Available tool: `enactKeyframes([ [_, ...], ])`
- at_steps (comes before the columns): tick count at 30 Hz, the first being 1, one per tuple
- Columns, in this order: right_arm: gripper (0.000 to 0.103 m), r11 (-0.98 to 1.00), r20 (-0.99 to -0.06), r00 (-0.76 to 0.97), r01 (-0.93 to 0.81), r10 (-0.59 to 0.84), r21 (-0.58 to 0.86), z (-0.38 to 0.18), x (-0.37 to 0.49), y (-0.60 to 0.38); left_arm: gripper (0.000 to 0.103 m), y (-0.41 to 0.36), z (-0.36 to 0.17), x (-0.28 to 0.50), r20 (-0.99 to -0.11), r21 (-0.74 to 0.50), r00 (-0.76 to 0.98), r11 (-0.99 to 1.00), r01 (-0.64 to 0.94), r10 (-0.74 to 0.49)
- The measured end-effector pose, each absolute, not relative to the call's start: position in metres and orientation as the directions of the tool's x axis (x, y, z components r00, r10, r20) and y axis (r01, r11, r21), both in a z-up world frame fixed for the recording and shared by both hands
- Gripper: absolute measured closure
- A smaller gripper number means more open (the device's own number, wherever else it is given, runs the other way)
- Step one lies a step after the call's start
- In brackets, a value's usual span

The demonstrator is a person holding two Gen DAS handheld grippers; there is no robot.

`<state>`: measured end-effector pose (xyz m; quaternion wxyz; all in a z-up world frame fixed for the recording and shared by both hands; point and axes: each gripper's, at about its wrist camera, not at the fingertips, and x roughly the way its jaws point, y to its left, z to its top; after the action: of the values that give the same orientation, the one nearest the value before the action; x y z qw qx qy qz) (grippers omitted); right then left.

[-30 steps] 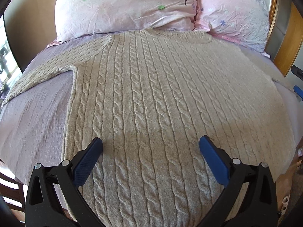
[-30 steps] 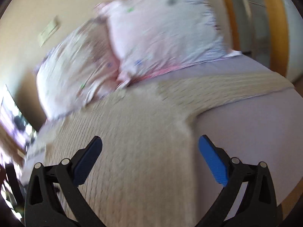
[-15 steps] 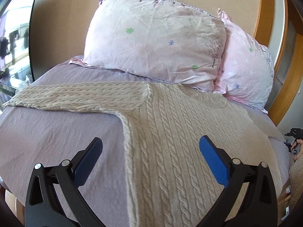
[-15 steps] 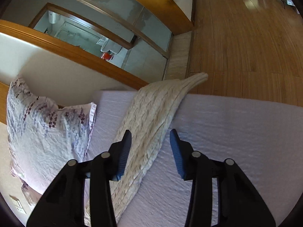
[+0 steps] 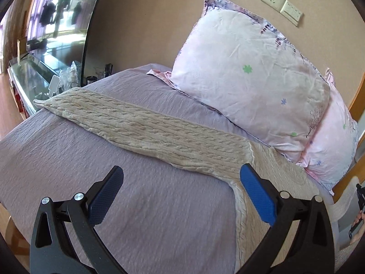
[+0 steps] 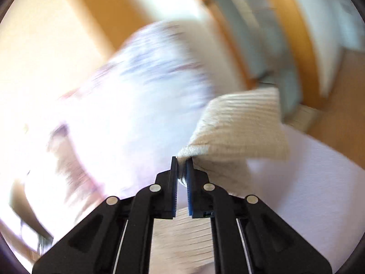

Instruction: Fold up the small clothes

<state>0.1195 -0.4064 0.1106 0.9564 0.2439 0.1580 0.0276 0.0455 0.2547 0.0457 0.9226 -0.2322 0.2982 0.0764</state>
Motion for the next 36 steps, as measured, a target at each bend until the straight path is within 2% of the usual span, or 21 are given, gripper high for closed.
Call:
enactKeyframes([
  [2,0.096,0.901,-0.304,0.902,-0.171,0.306,0.399,0.112,0.13,-0.321,0.001,0.263,0.045,0.049,-0.594,-0.379,0.804,0.875,-0.3,0.019],
  [3,0.096,0.893,-0.342,0.852,-0.271,0.396,0.36,0.105,0.136,-0.275,0.001,0.268,0.045,0.049,-0.59,-0.385,0.807,0.868,-0.314,0.03],
  [6,0.092,0.832,-0.525,0.649,-0.478,0.55,0.281,0.065,0.146,-0.168,0.001,0.288,0.04,0.05,-0.586,-0.447,0.809,0.82,-0.357,0.033],
  [7,0.084,0.819,-0.557,0.612,-0.506,0.562,0.271,0.055,0.144,-0.151,0.001,0.297,0.037,0.051,-0.587,-0.479,0.809,0.796,-0.37,0.024],
  [8,0.072,0.817,-0.564,0.605,-0.514,0.562,0.262,0.051,0.141,-0.145,0.001,0.306,0.034,0.052,-0.587,-0.508,0.81,0.772,-0.382,0.015],
  [9,0.066,0.819,-0.546,0.622,-0.514,0.561,0.257,0.052,0.138,-0.147,0.001,0.317,0.03,0.054,-0.591,-0.533,0.806,0.744,-0.404,0.014],
  [11,0.039,0.836,-0.501,0.674,-0.491,0.542,0.244,0.061,0.13,-0.162,0.003,0.337,0.023,0.058,-0.609,-0.564,0.793,0.693,-0.45,0.02],
  [13,0.032,0.858,-0.468,0.72,-0.449,0.512,0.249,0.07,0.121,-0.184,0.011,0.357,0.017,0.064,-0.624,-0.587,0.781,0.646,-0.488,0.023],
  [15,0.03,0.874,-0.453,0.747,-0.409,0.487,0.265,0.075,0.117,-0.21,0.021,0.378,0.01,0.066,-0.637,-0.609,0.77,0.59,-0.53,0.034],
  [20,0.027,0.891,-0.449,0.777,-0.319,0.441,0.323,0.068,0.117,-0.253,0.03,0.415,0.004,0.067,-0.605,-0.688,0.795,0.473,-0.55,0.044],
  [22,0.027,0.889,-0.447,0.781,-0.3,0.437,0.345,0.064,0.114,-0.265,0.037,0.424,0.003,0.071,-0.611,-0.696,0.79,0.443,-0.565,0.047],
  [23,0.027,0.889,-0.445,0.783,-0.294,0.435,0.352,0.063,0.112,-0.269,0.047,0.428,0.003,0.074,-0.621,-0.691,0.782,0.434,-0.578,0.053],
  [24,0.027,0.889,-0.444,0.785,-0.288,0.433,0.357,0.061,0.111,-0.273,0.062,0.431,0.003,0.076,-0.64,-0.676,0.765,0.426,-0.601,0.064],
  [25,0.027,0.888,-0.442,0.785,-0.286,0.433,0.361,0.06,0.11,-0.276,0.074,0.432,0.002,0.078,-0.655,-0.665,0.753,0.422,-0.615,0.065],
  [26,0.027,0.886,-0.44,0.786,-0.287,0.435,0.363,0.06,0.109,-0.278,0.093,0.431,0.005,0.081,-0.66,-0.657,0.748,0.432,-0.618,0.066],
  [27,0.027,0.887,-0.437,0.788,-0.287,0.434,0.362,0.06,0.108,-0.28,0.094,0.424,0.015,0.085,-0.653,-0.645,0.754,0.466,-0.605,0.075],
  [29,0.027,0.89,-0.427,0.798,-0.286,0.426,0.354,0.062,0.106,-0.285,0.095,0.393,0.047,0.097,-0.607,-0.604,0.79,0.597,-0.528,0.085],
  [31,0.027,0.894,-0.41,0.813,-0.276,0.413,0.353,0.065,0.105,-0.29,0.095,0.335,0.086,0.114,-0.543,-0.539,0.839,0.752,-0.379,0.033],
  [34,0.027,0.886,-0.395,0.819,-0.266,0.416,0.38,0.066,0.107,-0.297,0.095,0.21,0.129,0.136,-0.473,-0.38,0.871,0.923,-0.065,-0.134],
  [36,0.026,0.873,-0.389,0.814,-0.268,0.431,0.407,0.063,0.111,-0.299,0.095,0.113,0.134,0.142,-0.47,-0.279,0.83,0.943,0.184,-0.301],
])
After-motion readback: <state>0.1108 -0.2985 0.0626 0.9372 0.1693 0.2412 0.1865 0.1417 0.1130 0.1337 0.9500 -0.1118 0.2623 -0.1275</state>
